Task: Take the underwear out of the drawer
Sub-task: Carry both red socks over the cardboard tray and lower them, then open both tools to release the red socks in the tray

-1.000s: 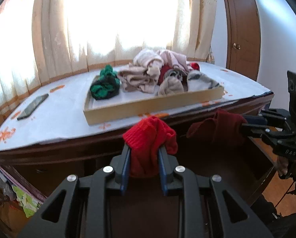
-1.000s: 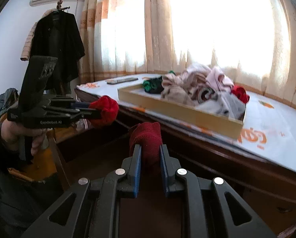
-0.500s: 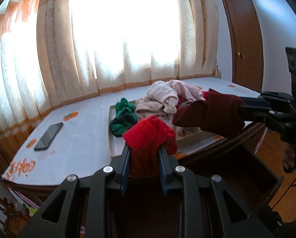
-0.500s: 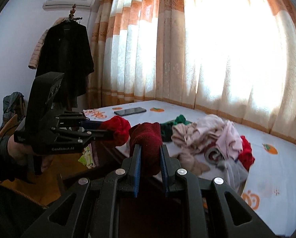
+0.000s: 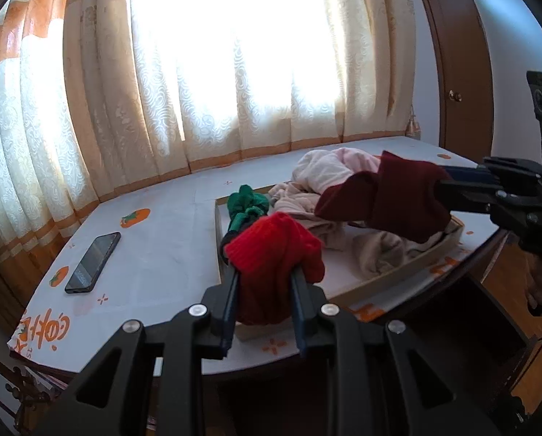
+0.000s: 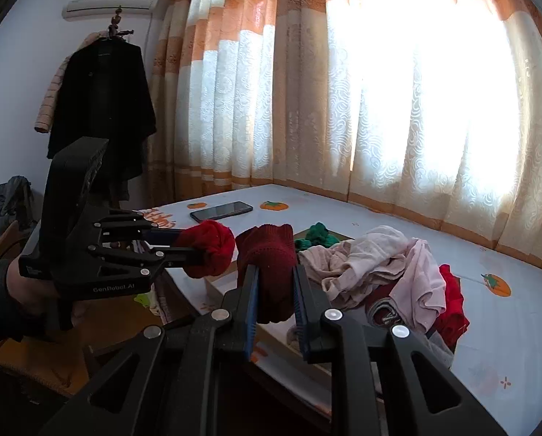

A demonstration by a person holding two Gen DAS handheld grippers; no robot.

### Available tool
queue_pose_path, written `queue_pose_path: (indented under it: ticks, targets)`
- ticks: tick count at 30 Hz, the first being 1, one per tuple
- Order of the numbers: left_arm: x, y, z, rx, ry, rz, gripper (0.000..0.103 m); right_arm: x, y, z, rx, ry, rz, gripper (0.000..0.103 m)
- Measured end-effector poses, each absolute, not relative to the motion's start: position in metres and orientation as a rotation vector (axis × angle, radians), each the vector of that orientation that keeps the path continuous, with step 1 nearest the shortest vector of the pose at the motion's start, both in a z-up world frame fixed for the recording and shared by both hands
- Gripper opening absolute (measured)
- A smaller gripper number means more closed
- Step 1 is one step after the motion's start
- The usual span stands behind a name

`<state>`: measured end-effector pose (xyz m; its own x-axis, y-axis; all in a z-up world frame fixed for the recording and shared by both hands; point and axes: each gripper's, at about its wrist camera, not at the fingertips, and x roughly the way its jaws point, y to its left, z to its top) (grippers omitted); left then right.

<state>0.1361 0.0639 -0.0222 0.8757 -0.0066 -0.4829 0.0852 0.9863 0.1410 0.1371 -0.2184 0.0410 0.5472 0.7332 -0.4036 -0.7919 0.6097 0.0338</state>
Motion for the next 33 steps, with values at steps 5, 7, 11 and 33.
queue_pose_path:
  ticks: [5,7,11,33]
  targets:
    - [0.156,0.064,-0.021,0.164,0.517,-0.043,0.024,0.156,-0.211,0.034,-0.156,0.443,0.881,0.02]
    - [0.164,0.063,-0.022,0.163,0.528,-0.046,0.024,0.163,-0.208,0.031,-0.149,0.46,0.877,0.02]
    - [0.177,0.061,-0.029,0.171,0.557,-0.046,0.024,0.175,-0.197,0.022,-0.163,0.495,0.871,0.02]
    - [0.209,0.064,-0.066,0.163,0.683,-0.042,0.042,0.21,-0.165,-0.029,-0.219,0.669,0.827,0.022]
